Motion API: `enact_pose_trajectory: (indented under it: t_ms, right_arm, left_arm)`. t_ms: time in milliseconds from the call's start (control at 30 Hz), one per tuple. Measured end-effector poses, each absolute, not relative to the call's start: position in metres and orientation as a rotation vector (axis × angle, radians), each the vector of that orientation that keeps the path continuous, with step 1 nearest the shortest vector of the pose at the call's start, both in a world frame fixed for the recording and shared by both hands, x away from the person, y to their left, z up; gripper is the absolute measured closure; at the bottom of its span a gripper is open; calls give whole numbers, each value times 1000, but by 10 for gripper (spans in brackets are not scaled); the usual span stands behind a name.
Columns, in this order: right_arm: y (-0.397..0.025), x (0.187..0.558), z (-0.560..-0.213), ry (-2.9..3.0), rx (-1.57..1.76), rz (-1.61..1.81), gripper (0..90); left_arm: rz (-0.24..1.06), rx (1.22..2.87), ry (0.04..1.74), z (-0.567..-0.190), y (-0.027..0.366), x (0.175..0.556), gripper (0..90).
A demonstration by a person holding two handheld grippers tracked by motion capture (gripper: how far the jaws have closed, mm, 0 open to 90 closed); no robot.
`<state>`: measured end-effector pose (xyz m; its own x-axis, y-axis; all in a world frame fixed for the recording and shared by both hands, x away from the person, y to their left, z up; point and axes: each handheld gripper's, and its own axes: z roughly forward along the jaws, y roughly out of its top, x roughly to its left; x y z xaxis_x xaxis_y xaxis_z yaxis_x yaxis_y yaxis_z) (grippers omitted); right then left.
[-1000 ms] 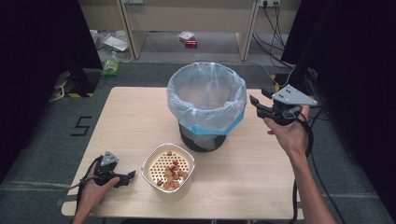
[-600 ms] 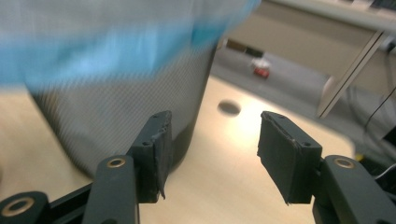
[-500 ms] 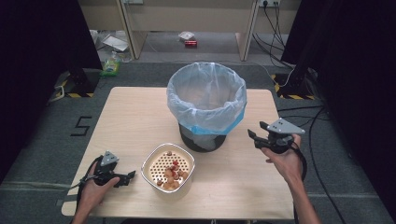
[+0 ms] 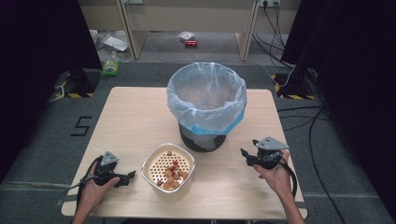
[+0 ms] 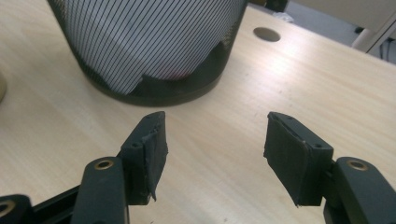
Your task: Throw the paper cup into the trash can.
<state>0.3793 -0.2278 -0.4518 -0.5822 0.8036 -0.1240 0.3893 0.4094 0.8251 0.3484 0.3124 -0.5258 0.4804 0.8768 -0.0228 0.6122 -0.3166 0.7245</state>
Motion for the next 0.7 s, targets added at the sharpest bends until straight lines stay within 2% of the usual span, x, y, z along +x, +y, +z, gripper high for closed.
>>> enact_pose_trajectory:
  t_ms: [267, 700]
  right_arm:
    - [-218, 368, -478, 2222, 1008, 1040, 383]
    - [-211, 362, -500, 2334, 1043, 966, 359]
  left_arm:
    - [499, 2047, 1226, -526, 312, 348, 0]
    - [499, 2047, 1226, -526, 312, 348, 0]
